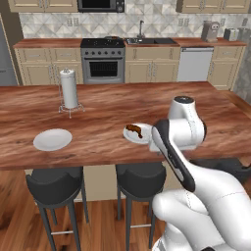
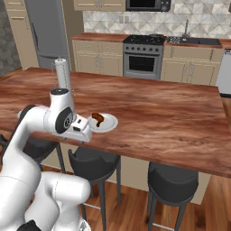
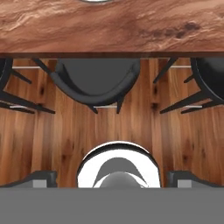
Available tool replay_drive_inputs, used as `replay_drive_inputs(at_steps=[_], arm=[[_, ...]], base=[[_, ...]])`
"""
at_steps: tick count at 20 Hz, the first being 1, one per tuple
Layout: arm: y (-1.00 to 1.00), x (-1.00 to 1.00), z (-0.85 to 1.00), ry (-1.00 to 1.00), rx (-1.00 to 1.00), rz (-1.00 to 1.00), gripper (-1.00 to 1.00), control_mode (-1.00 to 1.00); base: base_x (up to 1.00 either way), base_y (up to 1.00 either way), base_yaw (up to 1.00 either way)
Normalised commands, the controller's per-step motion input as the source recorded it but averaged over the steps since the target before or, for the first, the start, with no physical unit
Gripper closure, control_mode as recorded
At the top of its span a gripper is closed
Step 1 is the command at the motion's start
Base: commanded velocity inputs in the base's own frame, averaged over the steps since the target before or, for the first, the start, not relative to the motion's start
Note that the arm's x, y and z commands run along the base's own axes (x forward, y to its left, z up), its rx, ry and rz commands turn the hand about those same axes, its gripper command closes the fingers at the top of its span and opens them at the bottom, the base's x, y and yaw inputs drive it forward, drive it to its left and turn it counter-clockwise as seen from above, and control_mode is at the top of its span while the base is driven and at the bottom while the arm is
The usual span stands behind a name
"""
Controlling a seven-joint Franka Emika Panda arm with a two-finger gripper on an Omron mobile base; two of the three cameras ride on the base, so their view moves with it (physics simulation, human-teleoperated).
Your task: Take the chicken drumsticks from the pan and place one on each plate on the dining counter.
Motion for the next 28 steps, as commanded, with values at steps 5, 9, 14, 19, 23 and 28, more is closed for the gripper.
replay_drive_inputs(at_steps=[5, 9, 14, 19, 23, 28], arm=[[0.0, -0.09, 0.0, 0.0, 0.0, 0.0, -1.0, -1.0], [0.0, 0.0, 0.0, 0.0, 0.0, 0.0, -1.0, 1.0], [0.0, 0.0, 0.0, 0.0, 0.0, 0.0, -1.0, 1.0], [0.0, 0.0, 0.0, 0.0, 0.0, 0.0, -1.0, 1.0], [0.0, 0.0, 0.0, 0.0, 0.0, 0.0, -1.0, 1.0], [0.0, 0.0, 0.0, 0.0, 0.0, 0.0, -1.0, 1.0]], base=[[0.0, 0.0, 0.0], [-0.6, -0.22, 0.0], [-0.45, -0.65, -0.24], [-0.03, -1.0, -0.13], [0.0, -1.0, -0.14], [0.05, -1.0, -0.08]])
